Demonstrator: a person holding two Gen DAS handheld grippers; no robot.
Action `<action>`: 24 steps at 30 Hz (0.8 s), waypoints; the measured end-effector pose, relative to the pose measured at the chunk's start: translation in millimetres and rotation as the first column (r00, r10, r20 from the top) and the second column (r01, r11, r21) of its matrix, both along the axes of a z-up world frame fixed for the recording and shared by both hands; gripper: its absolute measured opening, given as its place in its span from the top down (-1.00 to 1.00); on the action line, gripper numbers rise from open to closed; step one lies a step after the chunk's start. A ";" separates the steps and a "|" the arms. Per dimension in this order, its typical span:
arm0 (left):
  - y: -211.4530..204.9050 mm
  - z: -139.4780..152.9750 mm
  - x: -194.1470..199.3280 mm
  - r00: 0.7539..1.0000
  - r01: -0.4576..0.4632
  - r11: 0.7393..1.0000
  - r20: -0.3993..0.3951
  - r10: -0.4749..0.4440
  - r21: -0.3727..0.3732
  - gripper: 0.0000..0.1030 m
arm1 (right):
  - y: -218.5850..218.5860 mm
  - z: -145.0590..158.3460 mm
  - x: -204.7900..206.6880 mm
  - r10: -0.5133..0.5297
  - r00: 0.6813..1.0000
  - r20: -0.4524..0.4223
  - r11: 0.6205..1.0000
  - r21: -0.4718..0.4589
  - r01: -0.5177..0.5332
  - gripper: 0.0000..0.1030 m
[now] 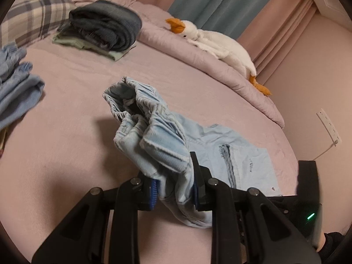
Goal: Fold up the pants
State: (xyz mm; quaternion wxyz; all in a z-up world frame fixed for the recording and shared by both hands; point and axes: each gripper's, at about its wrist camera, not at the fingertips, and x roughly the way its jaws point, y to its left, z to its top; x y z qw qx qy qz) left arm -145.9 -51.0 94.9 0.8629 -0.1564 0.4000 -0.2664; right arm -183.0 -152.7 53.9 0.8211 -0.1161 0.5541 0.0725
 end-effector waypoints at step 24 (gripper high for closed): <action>-105.3 60.1 -24.1 0.954 0.237 0.966 0.162 -0.251 0.101 0.54 | -100.0 8.7 -54.9 -0.384 0.921 0.068 0.835 0.450 0.315 0.01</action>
